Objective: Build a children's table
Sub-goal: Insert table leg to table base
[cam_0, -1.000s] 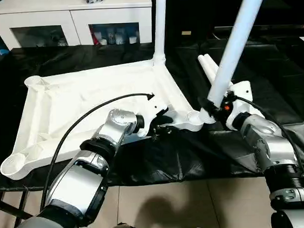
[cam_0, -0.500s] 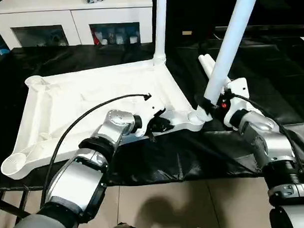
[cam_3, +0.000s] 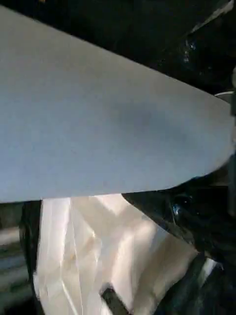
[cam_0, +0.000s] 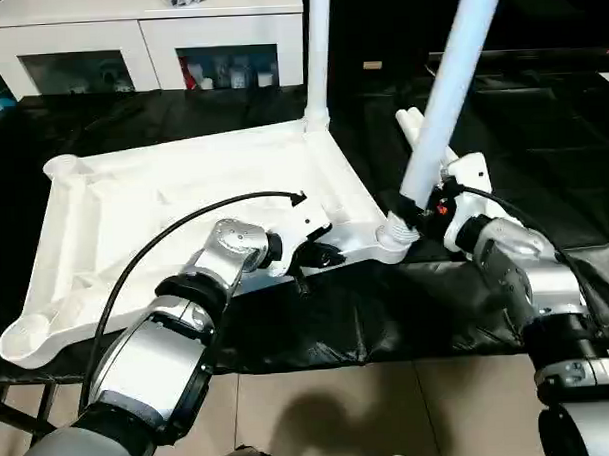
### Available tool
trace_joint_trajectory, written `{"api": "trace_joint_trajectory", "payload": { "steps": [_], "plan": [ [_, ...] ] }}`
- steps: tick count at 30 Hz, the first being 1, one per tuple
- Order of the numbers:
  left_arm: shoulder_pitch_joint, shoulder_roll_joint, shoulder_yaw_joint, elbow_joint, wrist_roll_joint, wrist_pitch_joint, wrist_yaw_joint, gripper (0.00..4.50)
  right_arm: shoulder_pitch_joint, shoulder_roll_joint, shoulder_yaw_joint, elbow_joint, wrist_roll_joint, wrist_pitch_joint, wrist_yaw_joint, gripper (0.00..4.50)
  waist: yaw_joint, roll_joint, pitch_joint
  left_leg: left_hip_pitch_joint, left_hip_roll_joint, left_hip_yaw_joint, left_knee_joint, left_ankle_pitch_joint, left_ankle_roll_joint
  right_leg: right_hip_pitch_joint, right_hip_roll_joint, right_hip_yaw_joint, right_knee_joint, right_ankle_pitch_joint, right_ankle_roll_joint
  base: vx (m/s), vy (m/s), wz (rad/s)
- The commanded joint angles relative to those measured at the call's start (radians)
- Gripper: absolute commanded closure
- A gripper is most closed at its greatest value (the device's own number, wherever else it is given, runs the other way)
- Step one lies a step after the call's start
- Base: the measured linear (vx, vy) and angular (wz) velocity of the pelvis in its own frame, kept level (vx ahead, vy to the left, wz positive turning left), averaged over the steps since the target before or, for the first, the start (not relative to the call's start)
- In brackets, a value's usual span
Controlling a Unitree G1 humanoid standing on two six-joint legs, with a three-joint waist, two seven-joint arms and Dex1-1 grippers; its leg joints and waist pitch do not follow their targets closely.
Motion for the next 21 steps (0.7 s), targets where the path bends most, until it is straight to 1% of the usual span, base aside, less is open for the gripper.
{"api": "trace_joint_trajectory", "payload": {
  "steps": [1,2,3,4,5,6,7,9,11,12,13,14,16,18,20,21],
  "plan": [
    [-0.008,0.015,-0.003,0.005,0.016,-0.012,-0.062,4.50,-0.019,-0.018,0.025,-0.024,0.025,0.062,0.069,2.61,0.006,-0.003,-0.088,0.029,0.057,-0.028,-0.070,-0.213,0.068,0.059,-0.066,0.037,-0.066,-0.132,-0.292,0.000,0.000,0.00],
    [-0.005,0.017,-0.002,0.000,0.011,-0.015,-0.082,4.50,-0.018,-0.022,0.030,-0.021,0.027,0.070,0.080,2.61,0.007,-0.004,-0.088,0.029,0.057,-0.027,-0.070,-0.213,0.068,0.059,-0.067,0.037,-0.067,-0.131,-0.292,0.000,0.000,0.00],
    [-0.002,0.021,-0.002,-0.007,0.007,-0.022,-0.105,4.50,-0.017,-0.024,0.035,-0.016,0.023,0.070,0.088,2.61,0.007,-0.013,-0.088,0.029,0.057,-0.027,-0.070,-0.212,0.069,0.060,-0.067,0.037,-0.066,-0.130,-0.292,0.000,0.000,0.00],
    [0.003,0.026,-0.005,-0.015,0.005,-0.029,-0.125,4.50,-0.016,-0.026,0.039,-0.009,0.015,0.062,0.089,2.61,0.010,-0.008,-0.087,0.029,0.058,-0.027,-0.069,-0.207,0.065,0.056,-0.069,0.038,-0.066,-0.139,-0.293,0.000,0.000,0.00],
    [0.013,0.036,-0.005,-0.033,-0.001,-0.039,-0.158,4.50,-0.013,-0.027,0.042,0.000,0.008,0.065,0.094,2.61,0.008,-0.024,-0.087,0.029,0.057,-0.024,-0.070,-0.207,0.066,0.057,-0.069,0.039,-0.068,-0.144,-0.292,0.000,0.000,0.00],
    [0.018,0.040,-0.001,-0.042,-0.007,-0.039,-0.168,4.50,-0.010,-0.026,0.043,0.000,0.006,0.068,0.097,2.61,0.013,-0.020,-0.087,0.028,0.057,-0.025,-0.069,-0.203,0.065,0.057,-0.073,0.039,-0.065,-0.159,-0.292,0.000,0.000,0.00],
    [0.020,0.042,0.002,-0.047,-0.010,-0.039,-0.172,4.50,-0.009,-0.025,0.043,-0.002,0.006,0.071,0.100,2.61,0.013,-0.017,-0.086,0.027,0.059,-0.026,-0.070,-0.203,0.064,0.056,-0.074,0.038,-0.065,-0.168,-0.290,0.000,0.000,0.00],
    [0.027,0.049,0.007,-0.059,-0.014,-0.038,-0.182,4.50,-0.001,-0.023,0.050,-0.009,0.001,0.079,0.104,2.61,0.013,-0.020,-0.084,0.029,0.060,-0.026,-0.072,-0.208,0.059,0.052,-0.072,0.039,-0.067,-0.187,-0.282,0.000,0.000,0.00],
    [0.036,0.057,0.010,-0.072,-0.015,-0.038,-0.194,4.50,0.009,-0.023,0.061,-0.022,0.002,0.105,0.119,2.61,0.014,-0.022,-0.085,0.029,0.060,-0.026,-0.072,-0.209,0.057,0.053,-0.073,0.040,-0.067,-0.196,-0.278,0.000,0.000,0.00],
    [0.037,0.059,0.012,-0.074,-0.015,-0.037,-0.198,4.50,0.012,-0.024,0.066,-0.026,0.004,0.115,0.124,2.61,0.014,-0.020,-0.084,0.028,0.059,-0.026,-0.072,-0.206,0.057,0.053,-0.073,0.040,-0.067,-0.197,-0.276,0.000,0.000,0.00],
    [0.038,0.061,0.014,-0.075,-0.014,-0.037,-0.196,4.50,0.015,-0.025,0.070,-0.030,0.005,0.118,0.128,2.61,0.014,-0.022,-0.084,0.029,0.059,-0.025,-0.073,-0.206,0.058,0.052,-0.072,0.040,-0.068,-0.200,-0.273,0.000,0.000,0.00],
    [0.039,0.062,0.016,-0.075,-0.015,-0.036,-0.192,4.50,0.018,-0.025,0.073,-0.033,0.006,0.121,0.131,2.61,0.014,-0.020,-0.083,0.029,0.060,-0.026,-0.073,-0.208,0.055,0.051,-0.073,0.041,-0.068,-0.205,-0.270,0.000,0.000,0.00],
    [0.041,0.064,0.022,-0.076,-0.017,-0.036,-0.191,4.50,0.024,-0.024,0.075,-0.037,0.008,0.120,0.131,2.61,0.014,-0.020,-0.083,0.031,0.060,-0.026,-0.075,-0.218,0.049,0.049,-0.073,0.040,-0.070,-0.222,-0.265,0.000,0.000,0.00],
    [0.047,0.064,0.032,-0.083,-0.027,-0.031,-0.195,4.50,0.032,-0.015,0.060,-0.038,0.017,0.117,0.117,2.61,0.013,-0.019,-0.083,0.031,0.061,-0.027,-0.076,-0.229,0.039,0.049,-0.074,0.041,-0.072,-0.232,-0.262,0.000,0.000,0.00],
    [0.052,0.064,0.039,-0.089,-0.033,-0.024,-0.194,4.50,0.045,-0.001,0.033,-0.033,0.035,0.109,0.100,2.61,0.013,-0.019,-0.083,0.030,0.060,-0.027,-0.076,-0.230,0.039,0.048,-0.075,0.042,-0.072,-0.229,-0.262,0.000,0.000,0.00],
    [0.052,0.064,0.039,-0.090,-0.034,-0.023,-0.194,4.50,0.047,0.000,0.030,-0.033,0.037,0.108,0.098,2.61,0.013,-0.019,-0.083,0.030,0.061,-0.027,-0.076,-0.227,0.039,0.048,-0.075,0.042,-0.071,-0.227,-0.262,0.000,0.000,0.00]
  ]
}}
